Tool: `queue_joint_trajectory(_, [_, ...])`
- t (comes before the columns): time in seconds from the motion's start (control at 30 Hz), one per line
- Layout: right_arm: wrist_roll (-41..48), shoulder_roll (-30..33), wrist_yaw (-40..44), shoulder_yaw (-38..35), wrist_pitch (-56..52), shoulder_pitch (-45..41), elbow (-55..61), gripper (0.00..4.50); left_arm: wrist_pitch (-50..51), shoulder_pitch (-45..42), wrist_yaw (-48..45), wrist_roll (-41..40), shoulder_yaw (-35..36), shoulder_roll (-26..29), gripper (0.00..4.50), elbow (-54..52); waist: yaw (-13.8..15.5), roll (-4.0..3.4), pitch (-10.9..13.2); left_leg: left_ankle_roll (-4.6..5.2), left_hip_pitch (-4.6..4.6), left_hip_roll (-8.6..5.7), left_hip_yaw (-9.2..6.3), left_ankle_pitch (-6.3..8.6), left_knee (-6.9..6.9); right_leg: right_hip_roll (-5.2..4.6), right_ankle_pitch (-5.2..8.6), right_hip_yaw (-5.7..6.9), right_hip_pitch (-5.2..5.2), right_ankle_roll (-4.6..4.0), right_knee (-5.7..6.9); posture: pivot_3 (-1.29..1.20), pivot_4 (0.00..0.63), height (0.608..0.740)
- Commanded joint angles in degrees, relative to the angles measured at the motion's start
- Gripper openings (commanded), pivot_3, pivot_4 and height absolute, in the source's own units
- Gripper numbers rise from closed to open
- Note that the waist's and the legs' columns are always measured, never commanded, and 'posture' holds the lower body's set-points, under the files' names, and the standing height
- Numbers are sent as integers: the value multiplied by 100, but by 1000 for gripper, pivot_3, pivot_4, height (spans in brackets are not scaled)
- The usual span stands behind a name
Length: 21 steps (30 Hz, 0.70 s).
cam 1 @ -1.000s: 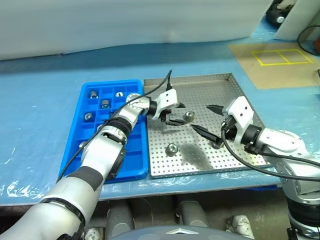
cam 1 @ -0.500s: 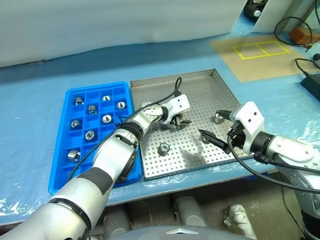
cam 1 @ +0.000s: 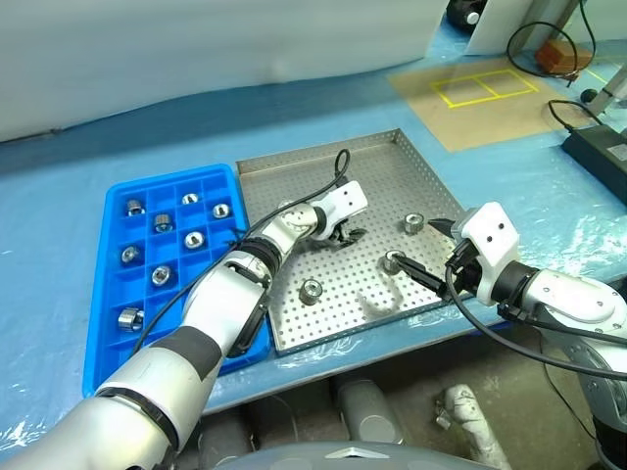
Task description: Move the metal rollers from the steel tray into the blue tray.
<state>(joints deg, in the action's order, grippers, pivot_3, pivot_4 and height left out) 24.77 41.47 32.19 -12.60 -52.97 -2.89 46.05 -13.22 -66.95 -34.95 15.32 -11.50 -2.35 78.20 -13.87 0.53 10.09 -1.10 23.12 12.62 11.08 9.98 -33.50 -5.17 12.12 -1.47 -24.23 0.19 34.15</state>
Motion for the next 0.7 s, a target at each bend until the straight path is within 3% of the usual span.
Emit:
queue_joint_trajectory(0.03, [-24,83,-51,1,138,-34,107,4500,69,-14,40,47,70,143,3632,-37,-50,0,0,4,1,-1,0,2,-3,-1,-1,1,2,1,-4,-761,150,740])
queue_joint_trajectory(0.53, [-64,204,32,226,317,-293,-212,4500,56,207,-641,65,66,385,3632,-69,-114,-2,-1,46,10,-10,-1,7,-6,-17,-10,10,20,13,-44,-718,150,740])
queue_joint_trajectory(0.7, [-74,214,45,269,367,-344,-274,4500,-29,255,-741,51,77,405,2399,-94,-114,-2,-1,47,8,-10,-1,7,-6,-19,-10,12,24,13,-44,-711,150,740])
